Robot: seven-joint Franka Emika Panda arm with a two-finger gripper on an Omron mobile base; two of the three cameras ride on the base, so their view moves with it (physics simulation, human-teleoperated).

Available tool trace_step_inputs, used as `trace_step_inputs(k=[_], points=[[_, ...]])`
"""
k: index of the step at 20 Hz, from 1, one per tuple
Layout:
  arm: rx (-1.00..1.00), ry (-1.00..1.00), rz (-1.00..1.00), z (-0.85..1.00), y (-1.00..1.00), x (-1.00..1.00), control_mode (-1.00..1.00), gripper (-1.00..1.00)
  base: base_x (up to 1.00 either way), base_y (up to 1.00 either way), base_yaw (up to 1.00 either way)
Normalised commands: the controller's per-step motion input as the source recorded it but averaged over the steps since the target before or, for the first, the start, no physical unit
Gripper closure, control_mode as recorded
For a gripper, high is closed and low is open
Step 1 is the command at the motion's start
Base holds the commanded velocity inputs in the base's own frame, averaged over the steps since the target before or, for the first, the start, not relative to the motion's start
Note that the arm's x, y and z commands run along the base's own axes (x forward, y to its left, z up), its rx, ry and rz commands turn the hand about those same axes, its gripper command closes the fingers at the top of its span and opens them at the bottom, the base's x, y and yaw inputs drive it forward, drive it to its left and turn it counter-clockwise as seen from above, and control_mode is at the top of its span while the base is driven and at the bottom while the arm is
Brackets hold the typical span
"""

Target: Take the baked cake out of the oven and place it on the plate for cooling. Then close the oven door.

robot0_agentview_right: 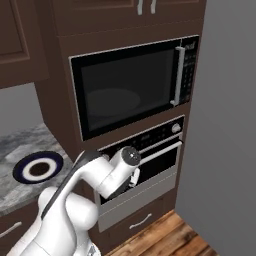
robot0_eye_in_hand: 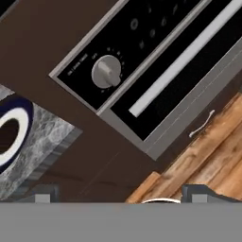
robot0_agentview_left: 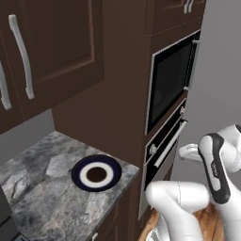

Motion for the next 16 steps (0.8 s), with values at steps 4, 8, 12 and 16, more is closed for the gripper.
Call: trace_step_inputs(k=[4,8,12,16], points=[[0.22,-0.26,0.0,0.0,-0.01,0.05,-1.0,-1.0,0.0,0.0,0.0],[0.13,-0.14,-0.02,0.0,0.03,0.23,-1.0,-1.0,0.0,0.0,0.0],[0.09,-0.03,-0.03,0.0,0.03,0.33,-1.0,-1.0,0.0,0.0,0.0],[0.12,0.08,0.0,0.0,0.0,0.4,-1.0,-1.0,0.0,0.0,0.0]])
